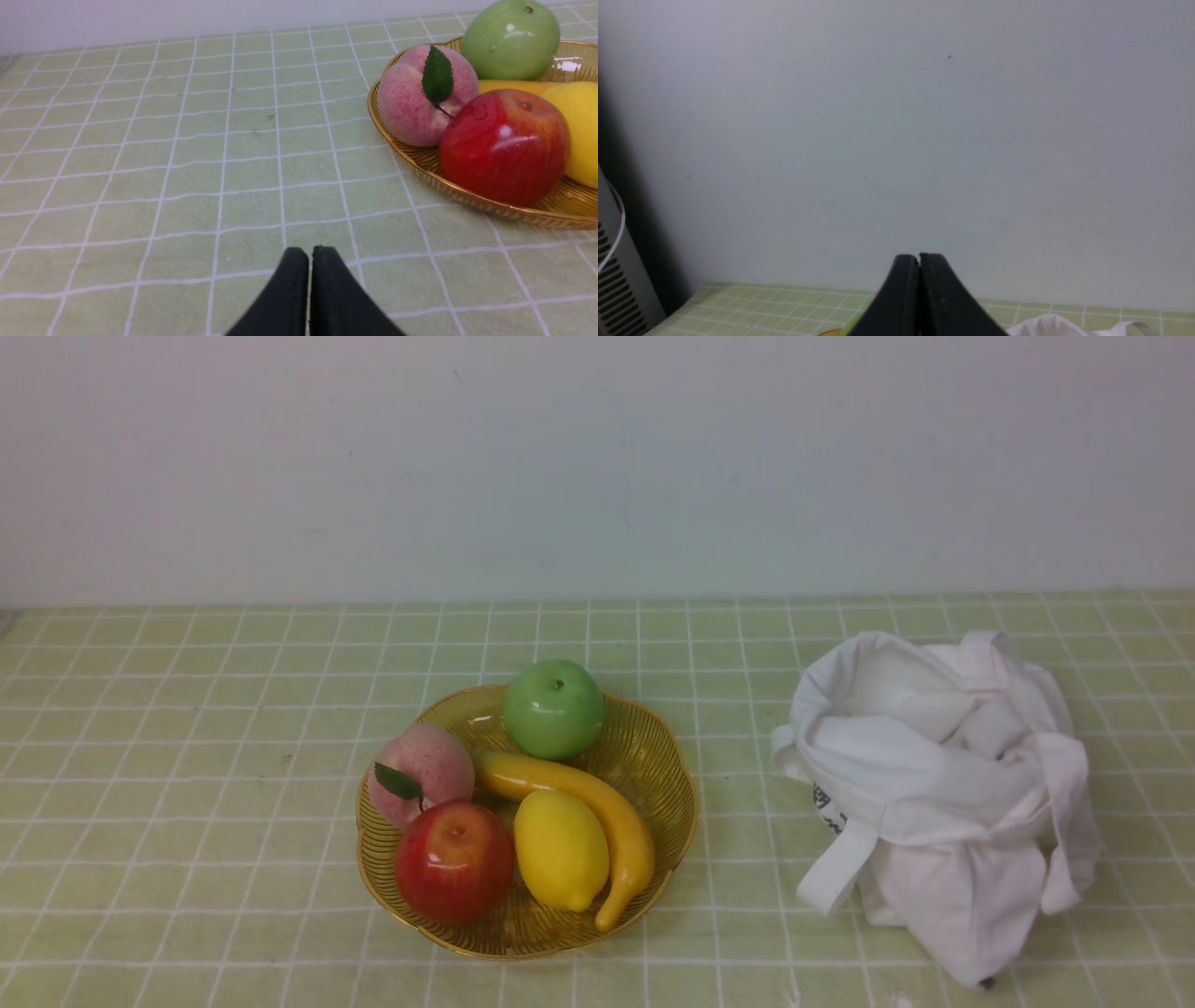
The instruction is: Take the fruit out of the bag on the green coffee tablecloth and place them on the plate.
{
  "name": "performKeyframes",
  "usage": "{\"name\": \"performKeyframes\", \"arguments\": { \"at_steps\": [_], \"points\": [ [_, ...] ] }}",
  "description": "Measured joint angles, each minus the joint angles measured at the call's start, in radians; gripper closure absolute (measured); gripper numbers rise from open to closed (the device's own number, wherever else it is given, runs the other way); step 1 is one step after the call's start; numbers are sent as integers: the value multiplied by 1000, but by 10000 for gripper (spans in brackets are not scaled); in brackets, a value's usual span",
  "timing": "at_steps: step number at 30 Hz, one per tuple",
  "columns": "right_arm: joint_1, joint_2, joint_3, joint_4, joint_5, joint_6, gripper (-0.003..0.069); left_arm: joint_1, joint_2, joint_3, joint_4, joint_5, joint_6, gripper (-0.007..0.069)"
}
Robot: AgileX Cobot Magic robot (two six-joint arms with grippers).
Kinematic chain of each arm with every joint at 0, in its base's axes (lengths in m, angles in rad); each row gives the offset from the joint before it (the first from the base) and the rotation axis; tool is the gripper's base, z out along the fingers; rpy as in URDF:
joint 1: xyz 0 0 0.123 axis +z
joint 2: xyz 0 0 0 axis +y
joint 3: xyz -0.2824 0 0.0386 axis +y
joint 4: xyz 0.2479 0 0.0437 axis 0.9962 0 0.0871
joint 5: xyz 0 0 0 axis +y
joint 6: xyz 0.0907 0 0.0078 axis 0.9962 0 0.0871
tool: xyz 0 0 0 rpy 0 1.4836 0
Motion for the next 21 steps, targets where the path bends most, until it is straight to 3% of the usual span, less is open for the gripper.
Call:
{"name": "performKeyframes", "arguments": {
  "at_steps": [6, 13, 21],
  "points": [
    [0, 0, 5, 20, -70, -37, 671, 0, 0, 0, 0, 0, 0, 632],
    [0, 0, 6, 337, -98, -463, 672, 0, 0, 0, 0, 0, 0, 632],
    [-39, -7, 58, 392, -124, -563, 673, 0, 0, 0, 0, 0, 0, 632]
  ]
}}
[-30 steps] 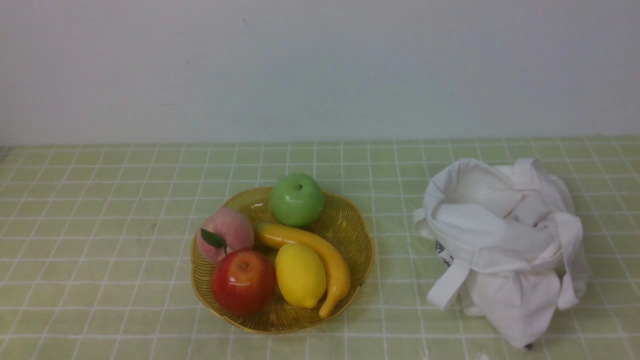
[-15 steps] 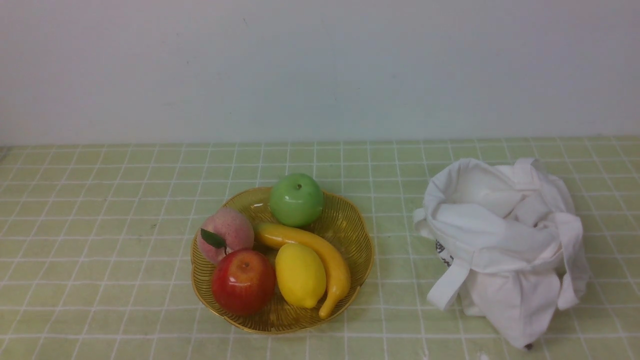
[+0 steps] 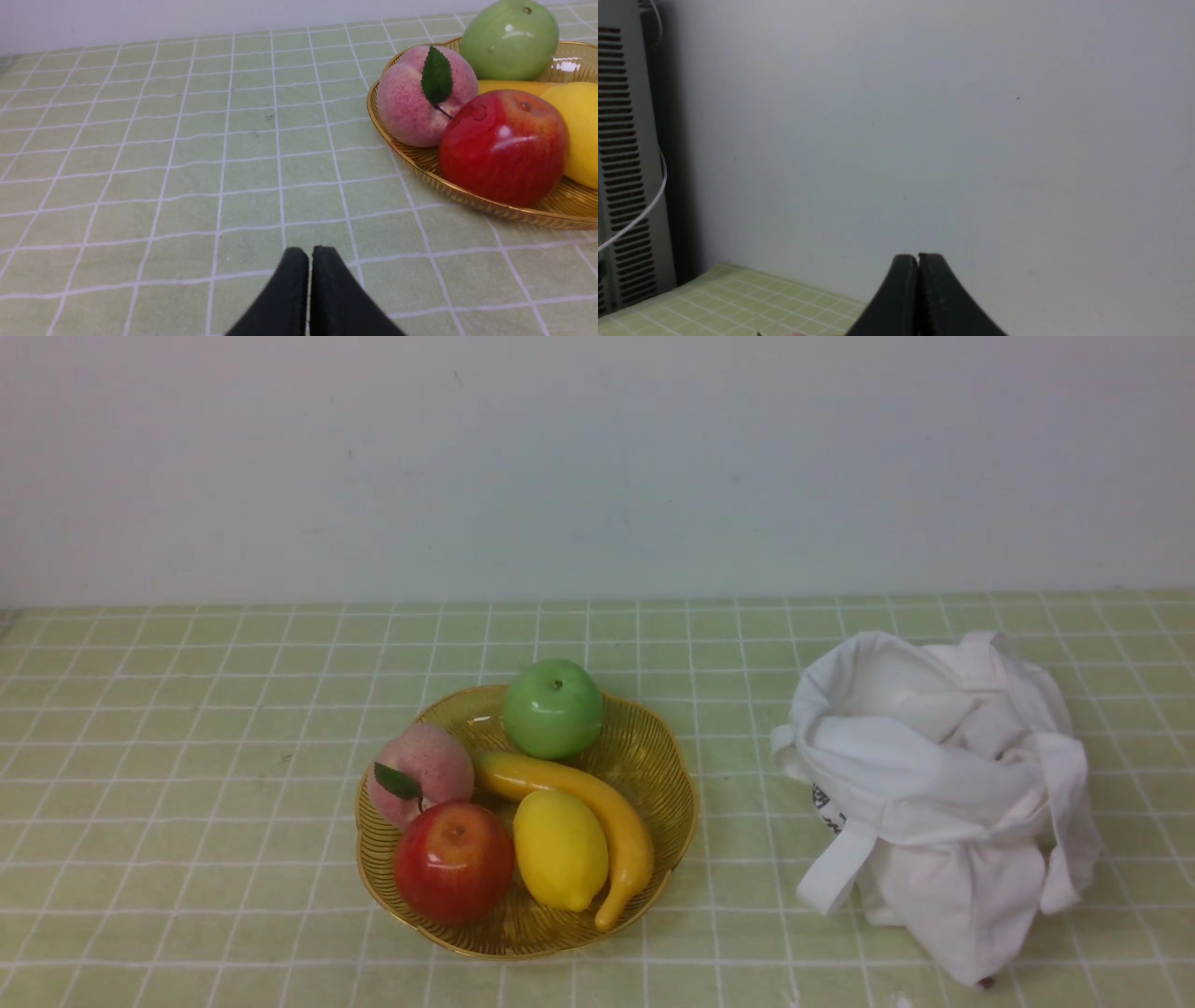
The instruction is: Take the fruit out of the bag on the green coffee tablecloth and place them on the plate.
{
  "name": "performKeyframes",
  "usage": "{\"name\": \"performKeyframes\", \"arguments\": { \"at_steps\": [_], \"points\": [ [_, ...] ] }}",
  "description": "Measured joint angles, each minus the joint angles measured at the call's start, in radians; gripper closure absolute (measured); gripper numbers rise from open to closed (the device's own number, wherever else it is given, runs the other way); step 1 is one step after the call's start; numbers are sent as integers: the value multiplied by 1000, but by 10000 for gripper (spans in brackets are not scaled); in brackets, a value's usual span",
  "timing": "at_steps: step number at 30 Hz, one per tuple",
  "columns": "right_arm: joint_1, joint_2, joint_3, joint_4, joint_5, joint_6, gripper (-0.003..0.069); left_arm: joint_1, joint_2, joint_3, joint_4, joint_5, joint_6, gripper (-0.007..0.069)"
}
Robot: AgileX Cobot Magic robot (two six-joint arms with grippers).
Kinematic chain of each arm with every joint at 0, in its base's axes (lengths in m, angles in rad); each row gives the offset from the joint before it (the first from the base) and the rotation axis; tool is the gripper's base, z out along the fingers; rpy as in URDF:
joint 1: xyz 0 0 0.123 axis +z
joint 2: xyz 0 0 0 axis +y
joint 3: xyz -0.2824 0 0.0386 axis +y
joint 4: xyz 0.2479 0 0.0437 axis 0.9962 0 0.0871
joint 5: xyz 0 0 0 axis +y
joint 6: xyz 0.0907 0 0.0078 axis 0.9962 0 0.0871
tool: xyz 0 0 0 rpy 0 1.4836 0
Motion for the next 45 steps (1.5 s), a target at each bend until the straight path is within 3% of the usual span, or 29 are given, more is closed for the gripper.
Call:
{"name": "performKeyframes", "arguments": {
  "at_steps": [8, 12, 17, 45],
  "points": [
    [-403, -11, 249, -15, -3, -15, 673, 0, 0, 0, 0, 0, 0, 632],
    [-499, -49, 373, -15, 10, -15, 673, 0, 0, 0, 0, 0, 0, 632],
    [-517, -52, 392, -15, 80, -15, 673, 0, 0, 0, 0, 0, 0, 632],
    [-517, -52, 390, -15, 87, -15, 673, 0, 0, 0, 0, 0, 0, 632]
  ]
}}
